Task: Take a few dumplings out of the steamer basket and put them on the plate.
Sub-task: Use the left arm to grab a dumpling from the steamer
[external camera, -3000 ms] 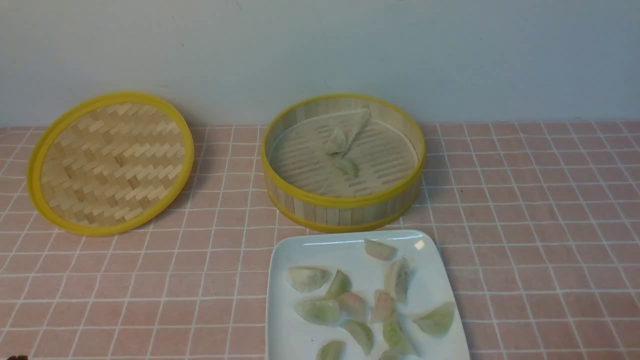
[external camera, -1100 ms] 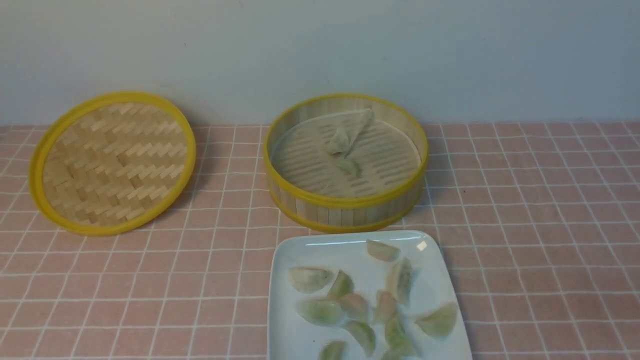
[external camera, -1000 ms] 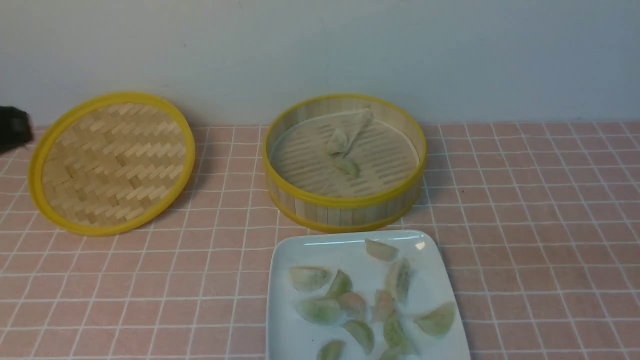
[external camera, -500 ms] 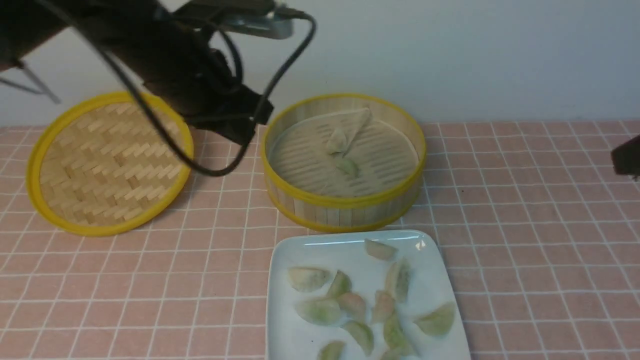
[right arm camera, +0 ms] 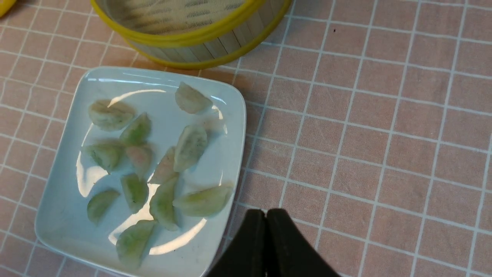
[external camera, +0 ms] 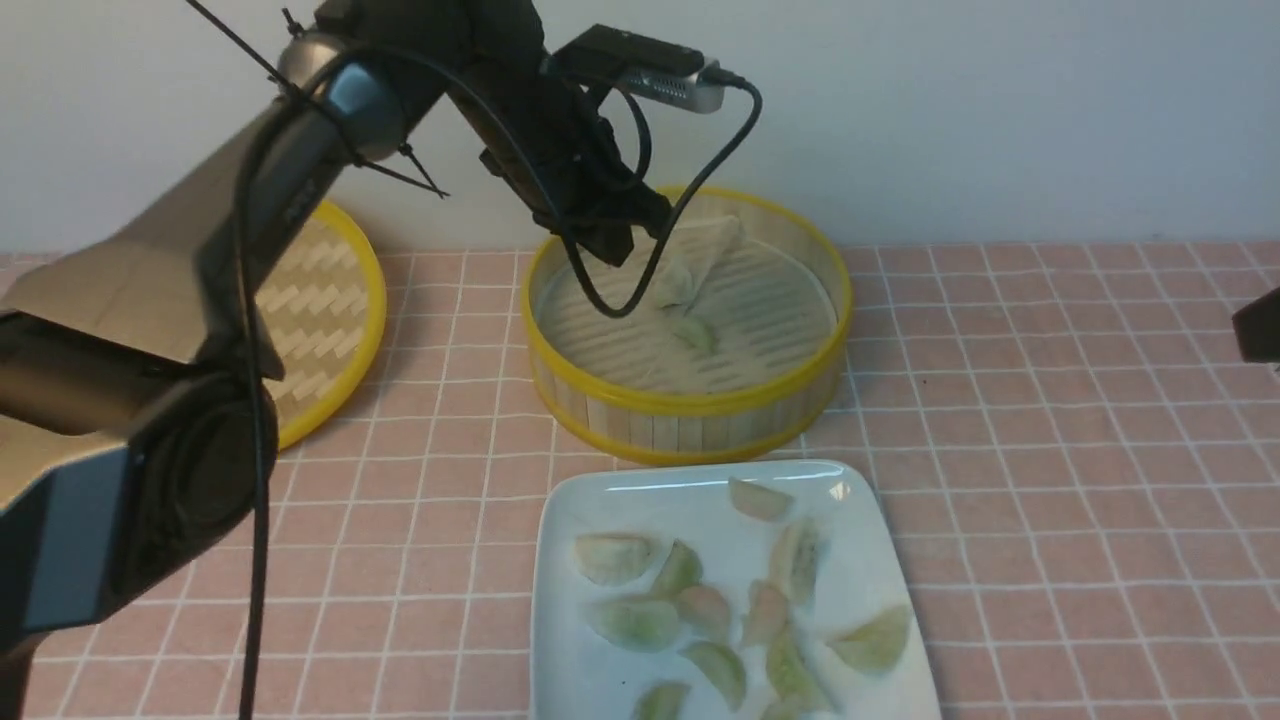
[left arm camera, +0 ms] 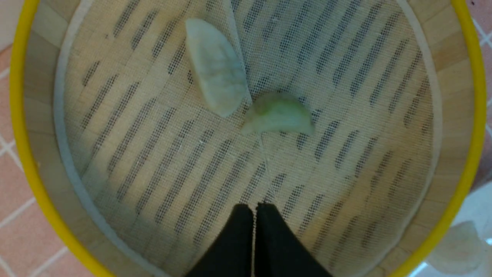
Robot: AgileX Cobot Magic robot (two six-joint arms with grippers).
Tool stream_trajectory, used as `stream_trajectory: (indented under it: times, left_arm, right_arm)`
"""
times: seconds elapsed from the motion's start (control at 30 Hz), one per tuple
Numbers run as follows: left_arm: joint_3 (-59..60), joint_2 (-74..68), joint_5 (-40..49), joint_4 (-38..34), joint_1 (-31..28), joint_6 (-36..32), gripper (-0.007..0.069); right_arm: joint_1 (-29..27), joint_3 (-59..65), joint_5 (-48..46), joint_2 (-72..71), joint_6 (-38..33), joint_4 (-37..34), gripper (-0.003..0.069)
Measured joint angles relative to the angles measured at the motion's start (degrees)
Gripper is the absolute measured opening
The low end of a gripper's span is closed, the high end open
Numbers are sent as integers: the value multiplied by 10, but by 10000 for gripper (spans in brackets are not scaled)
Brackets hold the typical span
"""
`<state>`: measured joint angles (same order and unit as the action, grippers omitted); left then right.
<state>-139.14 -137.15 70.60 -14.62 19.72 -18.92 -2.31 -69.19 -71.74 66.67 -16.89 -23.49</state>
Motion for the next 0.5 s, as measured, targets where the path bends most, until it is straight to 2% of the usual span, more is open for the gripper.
stream_trajectory:
  times: [0.17,0.27,0.4,0.5]
  left_arm:
    - [-13,-37,-35,-15,0,-36,-4]
    - [-13,-55,-100,-29,0,-55,34]
    - [-14,-80,-165,-38,0,-57,151]
    - [-14,-107,-200,-49,0,-58,281]
  right_arm:
    - [0,0,0,-3,10,1,-10]
    - [0,0,0,-3,17,1,-10]
    - [0,0,0,-3,19,1,-10]
    - [0,0,0,-3,19,1,-10]
